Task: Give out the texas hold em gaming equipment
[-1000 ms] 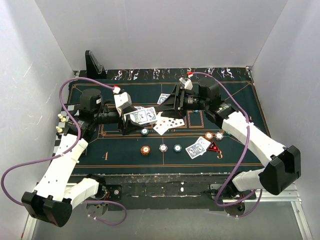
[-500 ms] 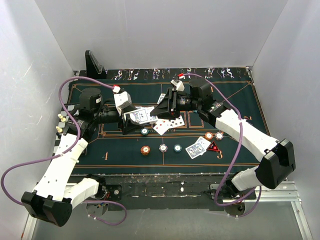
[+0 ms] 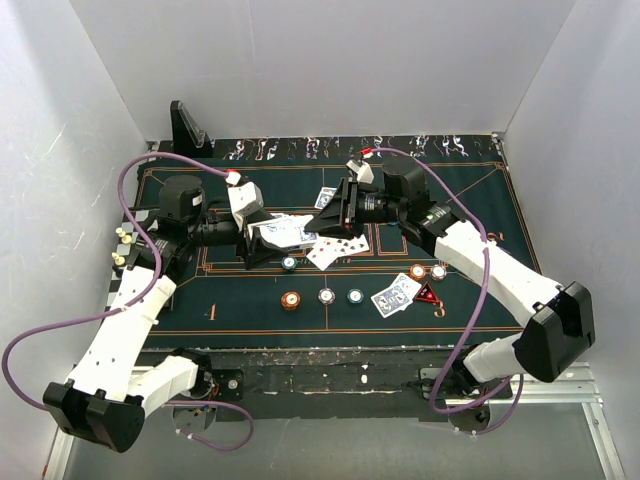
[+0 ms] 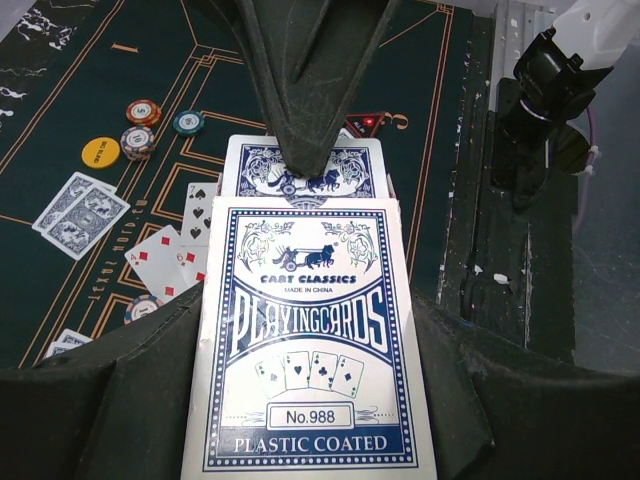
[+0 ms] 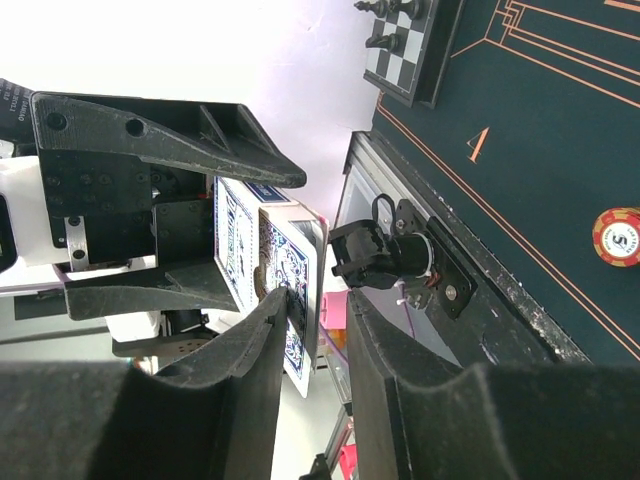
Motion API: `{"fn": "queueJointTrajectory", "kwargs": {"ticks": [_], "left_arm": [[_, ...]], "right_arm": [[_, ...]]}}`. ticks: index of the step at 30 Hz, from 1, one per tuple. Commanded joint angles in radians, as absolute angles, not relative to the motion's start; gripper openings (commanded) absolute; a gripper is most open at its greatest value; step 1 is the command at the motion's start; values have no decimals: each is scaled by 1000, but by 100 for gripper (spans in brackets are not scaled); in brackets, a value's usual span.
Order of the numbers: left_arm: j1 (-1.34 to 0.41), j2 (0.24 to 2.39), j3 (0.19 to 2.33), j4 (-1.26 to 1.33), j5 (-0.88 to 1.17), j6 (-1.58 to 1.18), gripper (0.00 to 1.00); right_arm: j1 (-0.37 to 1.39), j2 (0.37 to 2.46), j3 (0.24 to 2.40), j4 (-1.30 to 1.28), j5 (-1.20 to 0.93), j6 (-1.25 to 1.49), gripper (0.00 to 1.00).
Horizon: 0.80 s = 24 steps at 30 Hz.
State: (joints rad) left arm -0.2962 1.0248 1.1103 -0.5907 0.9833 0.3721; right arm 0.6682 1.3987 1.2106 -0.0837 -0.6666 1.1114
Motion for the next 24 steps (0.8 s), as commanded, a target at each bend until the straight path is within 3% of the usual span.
{"fn": "queueJointTrajectory", "kwargs": {"ticks": [1, 24], "left_arm": [[-290, 1000, 1150, -541, 1019, 364, 13], [-290, 994, 1140, -537, 1019, 365, 12]], "right_arm": [[652, 1347, 1187, -103, -647, 1094, 36], [577, 1250, 1149, -149, -644, 1085, 26]]}}
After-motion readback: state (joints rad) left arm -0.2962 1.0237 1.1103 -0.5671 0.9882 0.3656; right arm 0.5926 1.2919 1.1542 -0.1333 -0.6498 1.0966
